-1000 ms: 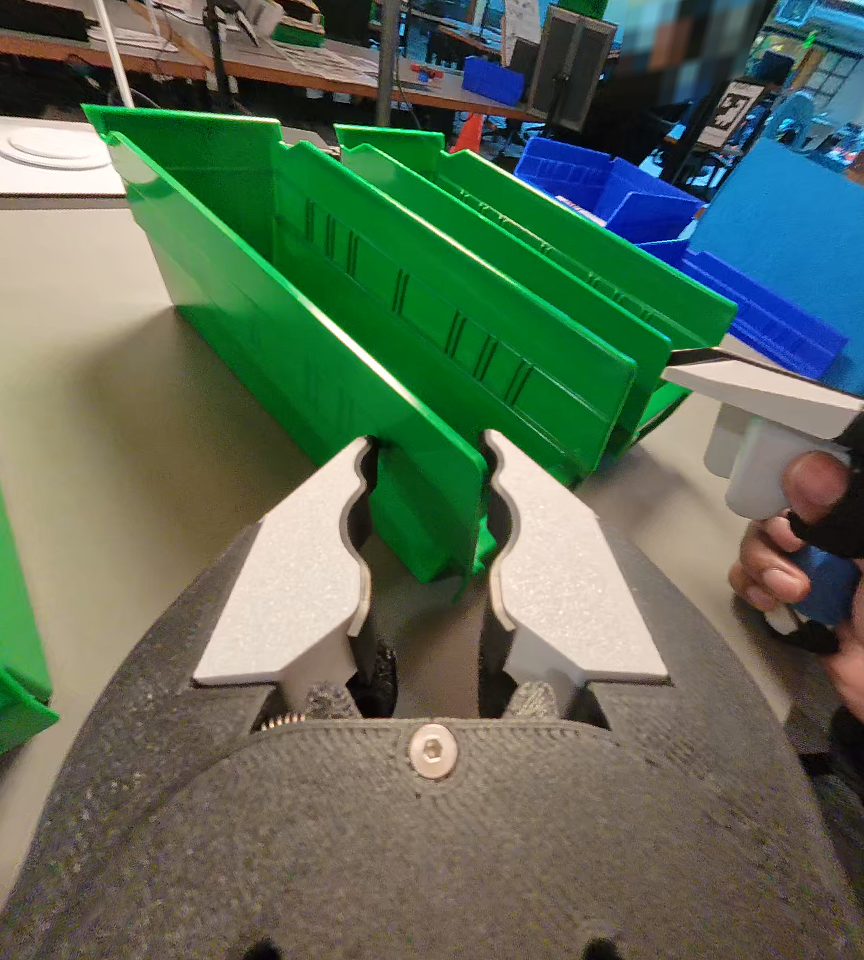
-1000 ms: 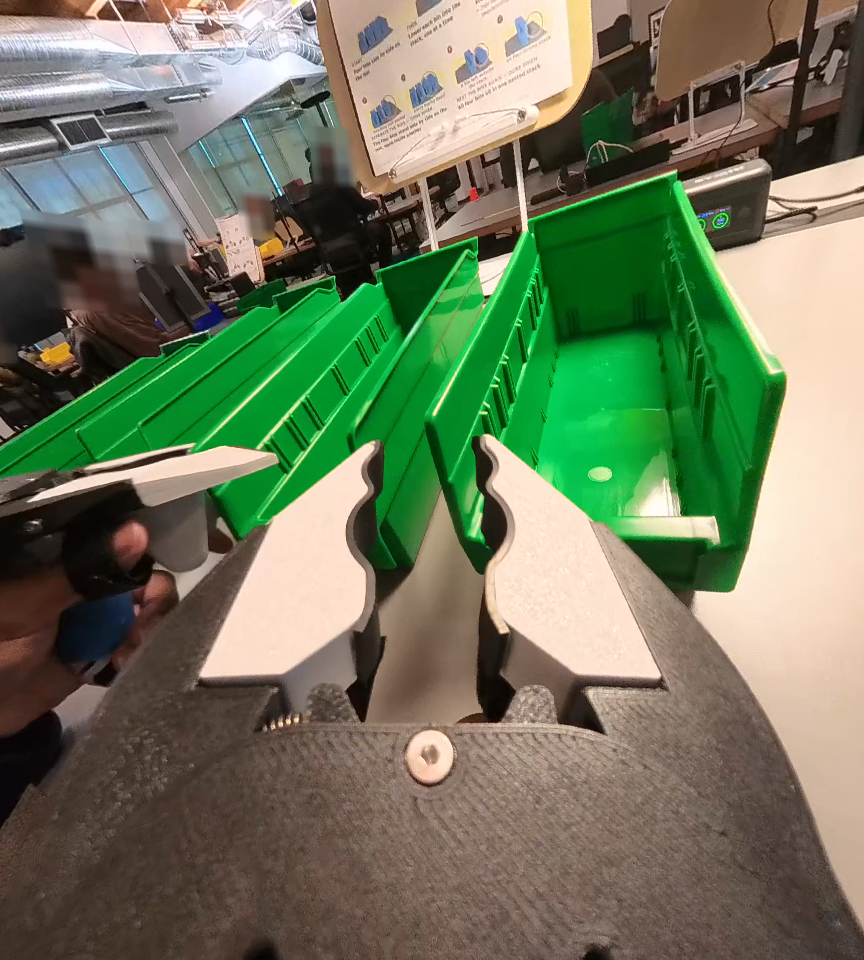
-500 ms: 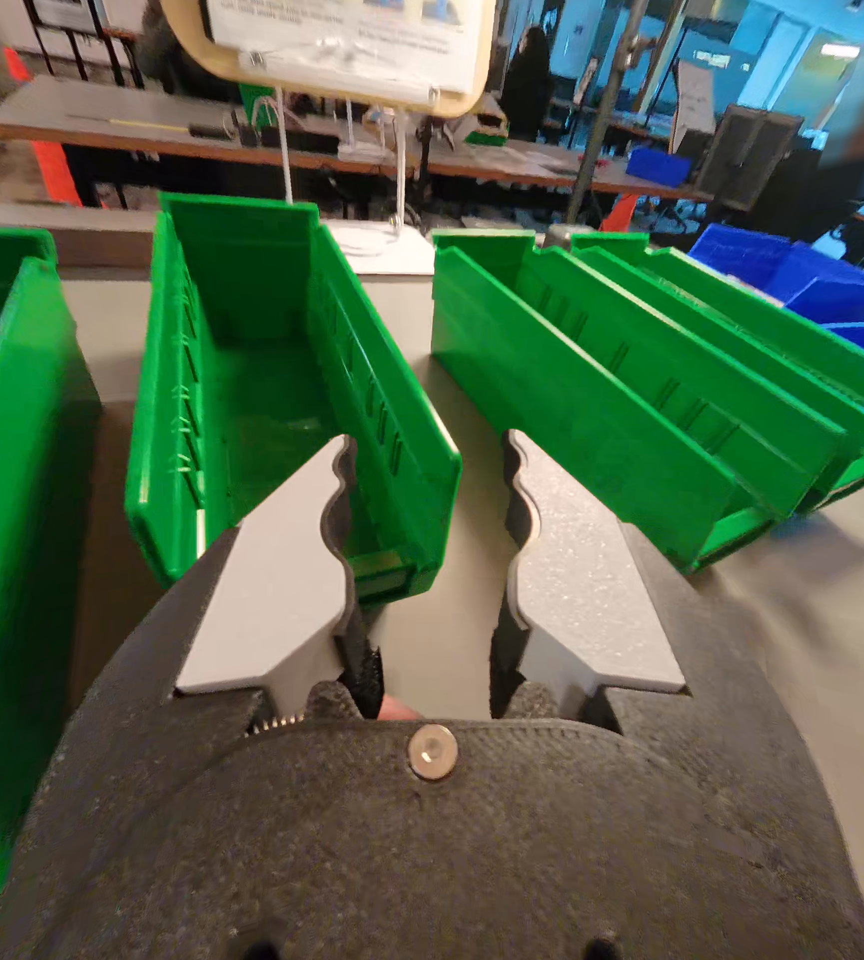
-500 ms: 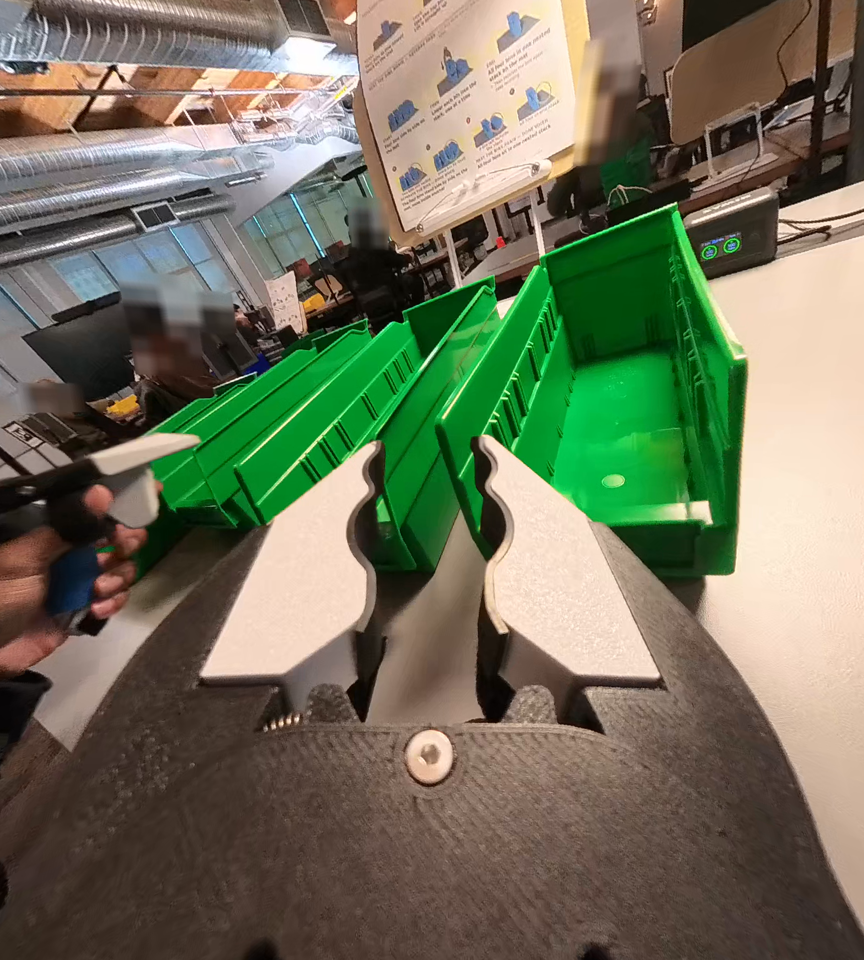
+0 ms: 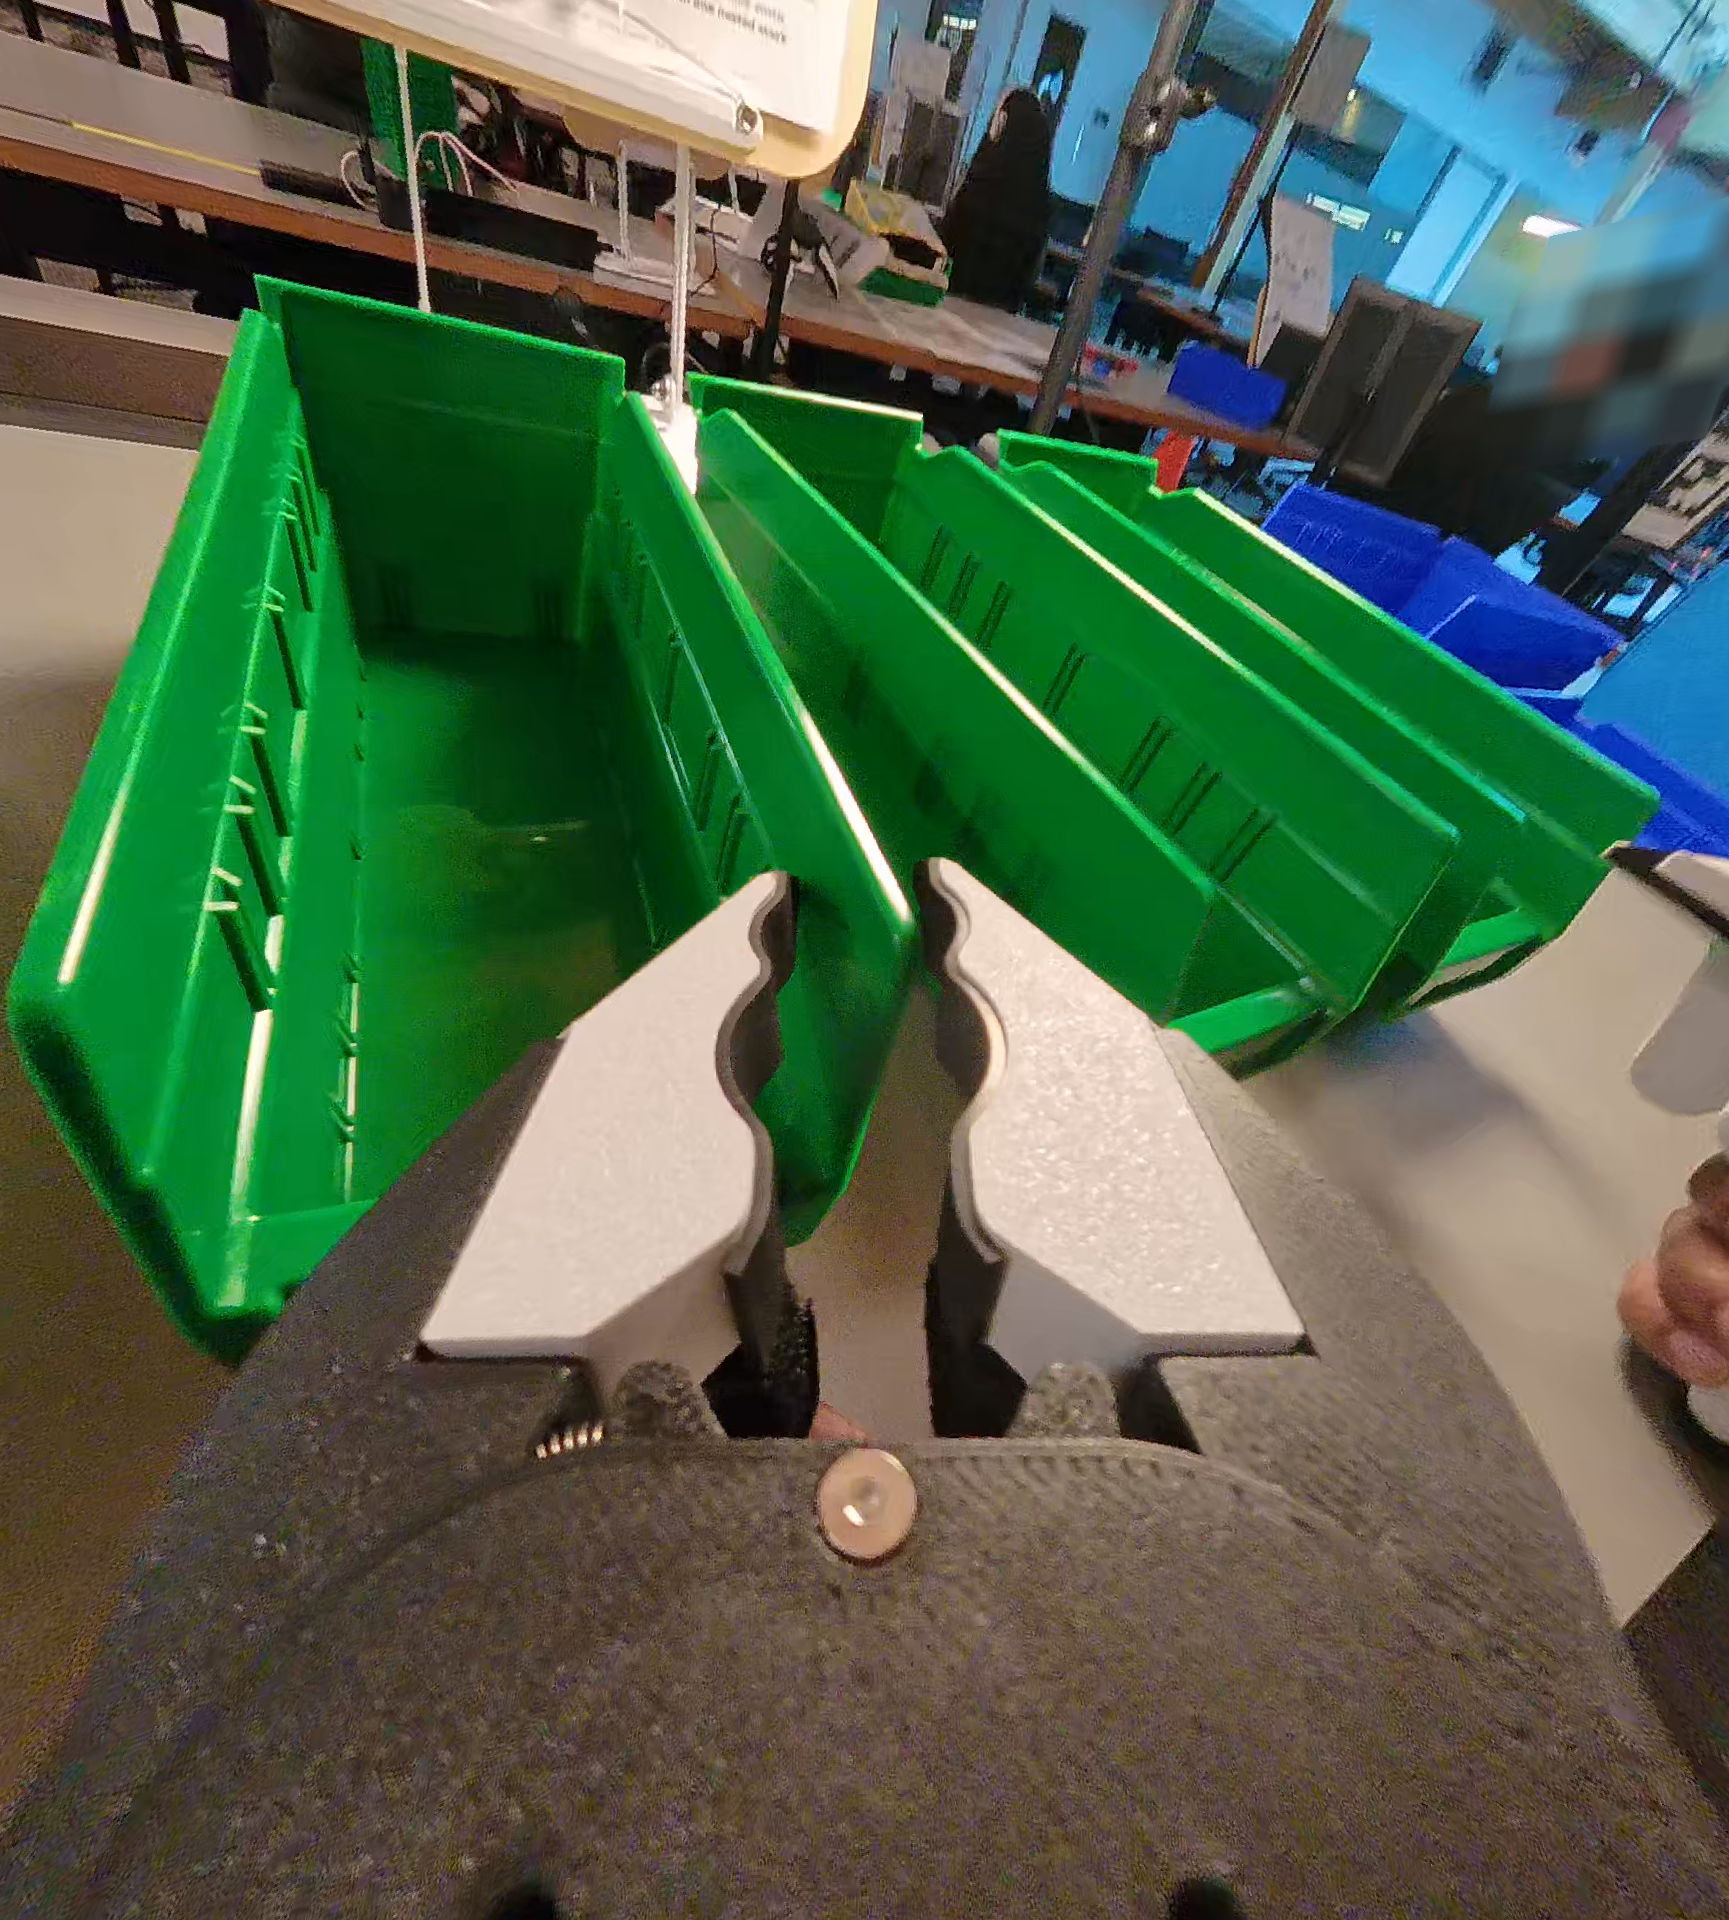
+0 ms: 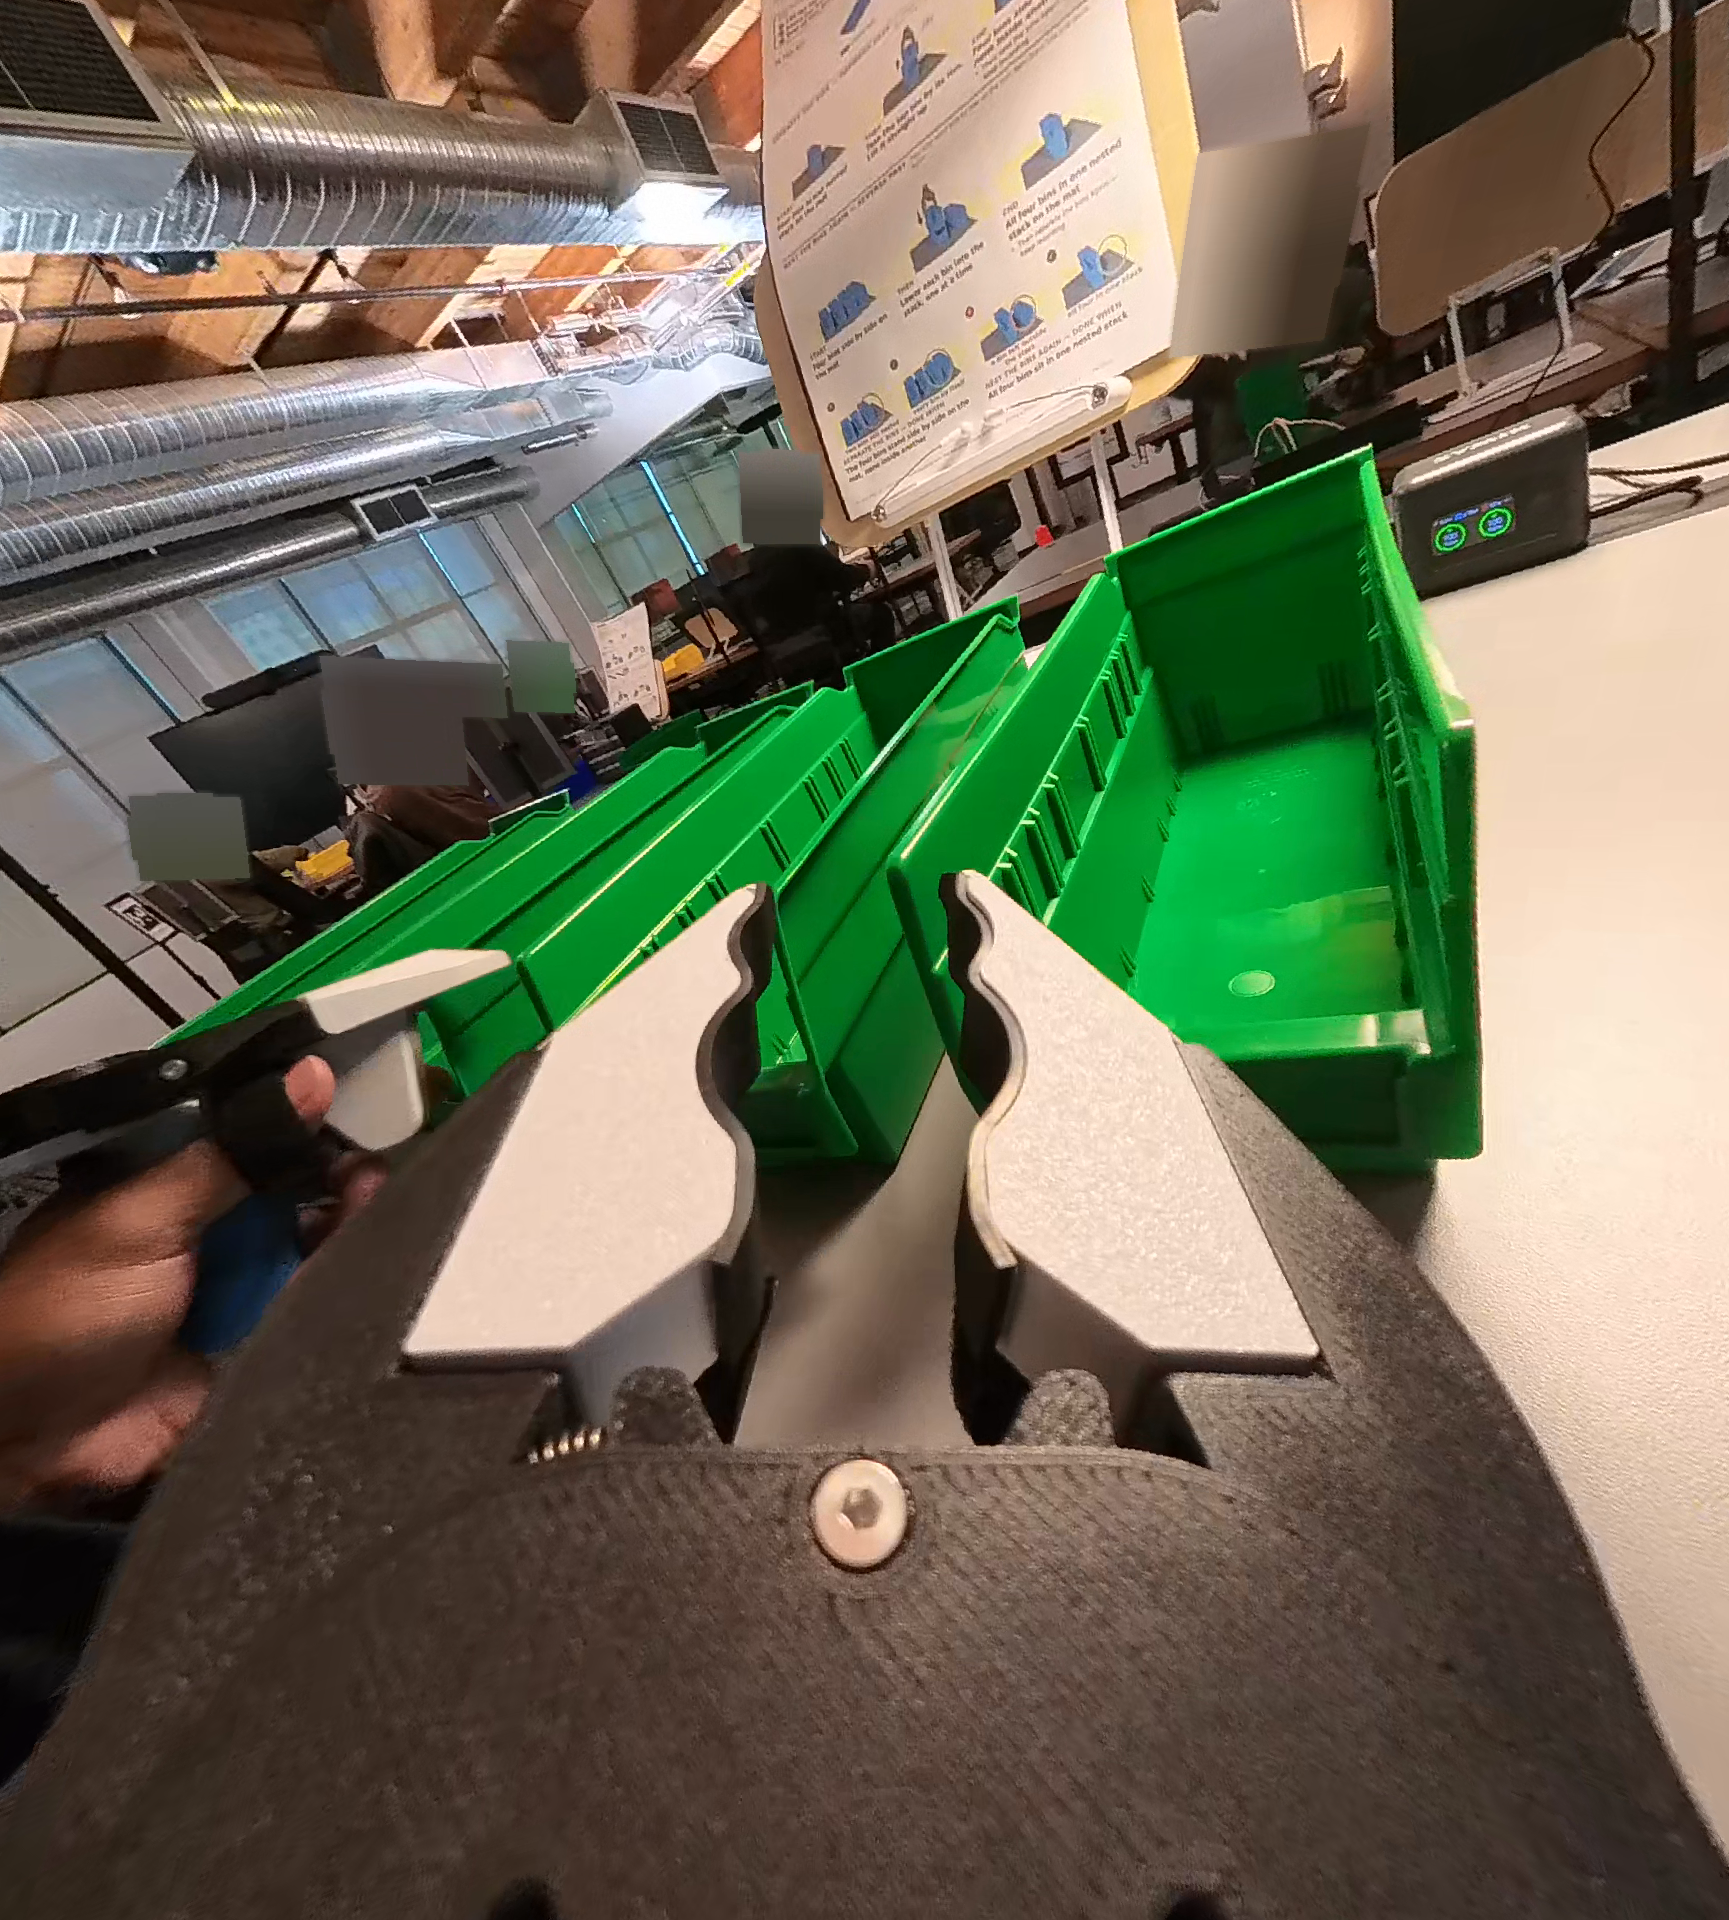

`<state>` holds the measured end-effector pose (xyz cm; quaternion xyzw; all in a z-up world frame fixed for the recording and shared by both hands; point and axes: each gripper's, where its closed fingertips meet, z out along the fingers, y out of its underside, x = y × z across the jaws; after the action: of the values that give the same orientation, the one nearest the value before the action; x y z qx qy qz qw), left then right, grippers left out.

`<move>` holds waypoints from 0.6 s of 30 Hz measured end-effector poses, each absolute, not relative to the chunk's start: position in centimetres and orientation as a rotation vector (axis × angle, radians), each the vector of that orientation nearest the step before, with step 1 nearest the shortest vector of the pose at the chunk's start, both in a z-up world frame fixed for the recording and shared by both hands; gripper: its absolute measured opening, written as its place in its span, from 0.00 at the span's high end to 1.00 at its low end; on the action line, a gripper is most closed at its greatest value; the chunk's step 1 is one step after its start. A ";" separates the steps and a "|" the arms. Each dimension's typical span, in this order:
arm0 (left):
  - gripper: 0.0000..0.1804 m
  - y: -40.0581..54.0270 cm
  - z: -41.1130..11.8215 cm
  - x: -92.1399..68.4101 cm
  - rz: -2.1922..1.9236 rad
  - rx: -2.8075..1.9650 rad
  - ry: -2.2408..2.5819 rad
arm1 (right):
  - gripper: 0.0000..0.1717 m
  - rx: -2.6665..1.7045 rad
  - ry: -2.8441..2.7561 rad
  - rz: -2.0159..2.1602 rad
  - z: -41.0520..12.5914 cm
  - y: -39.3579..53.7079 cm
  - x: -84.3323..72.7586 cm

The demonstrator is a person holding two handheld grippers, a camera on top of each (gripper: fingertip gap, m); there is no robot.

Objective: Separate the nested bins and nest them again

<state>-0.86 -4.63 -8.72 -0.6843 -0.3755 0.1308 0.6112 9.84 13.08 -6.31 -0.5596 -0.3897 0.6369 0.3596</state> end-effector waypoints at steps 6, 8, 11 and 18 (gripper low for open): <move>0.80 -3.3 -8.1 -0.1 0.266 -1.534 -0.864 | 0.81 -1.432 -1.003 1.652 -6.2 13.0 10.0; 0.75 -4.1 -6.8 0.6 0.250 -1.525 -0.837 | 0.80 -1.431 -1.005 1.663 -6.2 12.9 10.0; 0.71 -7.8 -3.9 0.9 0.308 -1.533 -0.796 | 0.81 -1.430 -1.006 1.670 -6.2 12.9 10.0; 0.56 -22.9 -5.4 -5.6 0.693 -1.765 -1.042 | 0.81 -1.449 -1.013 1.673 -6.3 12.9 9.8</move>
<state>-5.62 -22.90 -5.41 -0.7202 -0.4250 0.2828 0.4698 9.82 12.91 -6.35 -0.5583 -0.3904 0.6449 0.3464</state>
